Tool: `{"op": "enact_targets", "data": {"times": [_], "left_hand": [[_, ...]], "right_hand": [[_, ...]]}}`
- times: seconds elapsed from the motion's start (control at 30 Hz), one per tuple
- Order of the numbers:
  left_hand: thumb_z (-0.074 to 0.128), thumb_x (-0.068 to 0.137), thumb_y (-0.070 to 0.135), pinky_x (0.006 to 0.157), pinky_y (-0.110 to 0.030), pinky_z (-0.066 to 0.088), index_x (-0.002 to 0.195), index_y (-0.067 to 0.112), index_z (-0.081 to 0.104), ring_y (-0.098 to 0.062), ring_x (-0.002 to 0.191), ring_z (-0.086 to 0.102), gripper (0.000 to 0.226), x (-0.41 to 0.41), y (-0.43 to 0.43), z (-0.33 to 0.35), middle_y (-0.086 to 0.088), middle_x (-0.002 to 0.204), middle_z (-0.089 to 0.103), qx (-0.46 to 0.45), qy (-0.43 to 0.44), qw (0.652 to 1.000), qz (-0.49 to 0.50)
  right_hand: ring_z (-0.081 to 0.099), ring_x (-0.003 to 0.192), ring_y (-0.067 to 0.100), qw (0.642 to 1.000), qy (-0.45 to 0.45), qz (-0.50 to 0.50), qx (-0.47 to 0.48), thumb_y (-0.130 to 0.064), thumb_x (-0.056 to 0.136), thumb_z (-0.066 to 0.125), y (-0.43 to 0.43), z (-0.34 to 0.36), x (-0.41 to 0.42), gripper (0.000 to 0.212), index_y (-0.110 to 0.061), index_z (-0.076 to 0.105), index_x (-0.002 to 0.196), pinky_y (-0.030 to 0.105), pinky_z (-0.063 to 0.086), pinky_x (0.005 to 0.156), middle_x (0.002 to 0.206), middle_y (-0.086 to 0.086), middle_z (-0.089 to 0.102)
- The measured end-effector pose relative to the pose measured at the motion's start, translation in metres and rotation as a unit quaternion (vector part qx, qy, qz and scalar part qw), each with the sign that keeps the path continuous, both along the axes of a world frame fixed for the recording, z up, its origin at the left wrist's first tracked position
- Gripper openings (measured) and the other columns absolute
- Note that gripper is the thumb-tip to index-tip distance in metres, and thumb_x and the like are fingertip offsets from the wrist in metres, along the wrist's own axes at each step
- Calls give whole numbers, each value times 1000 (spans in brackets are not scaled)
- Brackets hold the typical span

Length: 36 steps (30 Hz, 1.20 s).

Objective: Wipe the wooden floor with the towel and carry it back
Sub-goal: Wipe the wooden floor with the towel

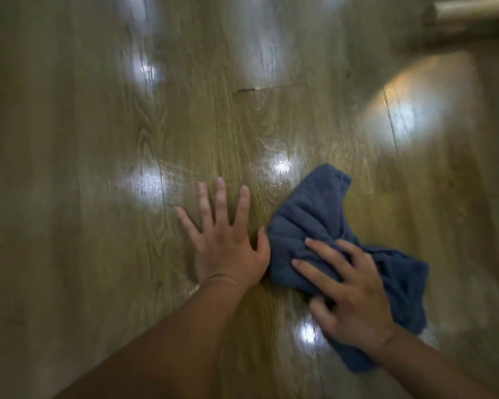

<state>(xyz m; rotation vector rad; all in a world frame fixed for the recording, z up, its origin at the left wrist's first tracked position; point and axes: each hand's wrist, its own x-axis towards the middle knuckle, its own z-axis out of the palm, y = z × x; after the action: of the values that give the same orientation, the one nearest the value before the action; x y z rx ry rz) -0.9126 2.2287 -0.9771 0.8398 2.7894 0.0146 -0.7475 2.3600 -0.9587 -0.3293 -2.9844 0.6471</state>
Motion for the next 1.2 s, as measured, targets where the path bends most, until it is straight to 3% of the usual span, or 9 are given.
{"op": "enact_targets", "data": {"times": [0.2,0.4,0.5,0.63,0.73,0.83,1.03,1.13,1.2], "left_hand": [[22,87,59,115,-70,-3,158,31,12,-36,153,-10,77,-3,4,6,-9,168,-2,-28,-31,999,8],[19,88,60,116,-69,-3,158,32,9,-33,153,-11,76,-1,1,1,-8,168,-4,-22,-17,1000,9],[19,86,60,115,-69,-2,158,32,8,-33,153,-12,78,-1,3,3,-7,168,-6,-18,-26,999,8],[21,86,59,114,-70,-2,158,30,13,-36,153,-11,78,-1,1,7,-9,168,-3,-15,-35,999,11],[18,87,59,113,-72,-4,158,30,5,-38,151,-14,77,-3,2,10,-10,167,-9,-33,-51,998,7],[18,87,59,112,-73,-4,156,30,0,-39,151,-16,77,-3,2,6,-11,166,-11,-40,-50,998,-6],[19,89,60,113,-71,-3,157,32,1,-36,152,-15,75,-2,2,4,-9,167,-11,-32,-38,999,4],[18,90,59,114,-71,-3,157,31,5,-36,152,-13,75,-2,2,4,-10,167,-7,-22,-26,999,1],[17,89,60,114,-70,-5,157,32,1,-35,151,-17,75,-1,2,6,-8,167,-12,-30,-43,999,4]], "right_hand": [[55,117,38,995,31,75,60,-30,80,56,106,-6,-136,51,-24,67,129,49,43,100,144,1,56],[41,134,35,979,10,-179,102,-41,88,38,135,-7,-248,57,-32,46,144,46,34,108,157,-4,38],[40,136,34,978,22,-196,69,-38,85,42,81,-9,-176,58,-31,52,142,47,36,108,157,-3,40],[48,125,43,994,-10,-104,26,-25,77,54,-26,4,9,55,-27,60,132,57,44,97,149,1,50],[55,113,45,997,-28,-62,27,-24,76,55,-19,1,36,47,-25,68,121,60,47,87,140,4,58],[56,110,44,998,21,-49,42,-28,78,57,15,-3,-40,45,-25,69,121,57,45,90,140,3,60],[42,131,37,988,20,-117,102,-44,86,40,112,-6,-270,53,-35,50,137,48,34,105,150,-1,45],[40,133,38,985,1,-137,102,-42,87,37,110,-6,-304,53,-33,47,139,49,33,105,149,5,45],[39,135,38,986,4,-135,101,-40,87,38,91,-4,-267,56,-33,48,142,48,34,106,154,2,41]]}}
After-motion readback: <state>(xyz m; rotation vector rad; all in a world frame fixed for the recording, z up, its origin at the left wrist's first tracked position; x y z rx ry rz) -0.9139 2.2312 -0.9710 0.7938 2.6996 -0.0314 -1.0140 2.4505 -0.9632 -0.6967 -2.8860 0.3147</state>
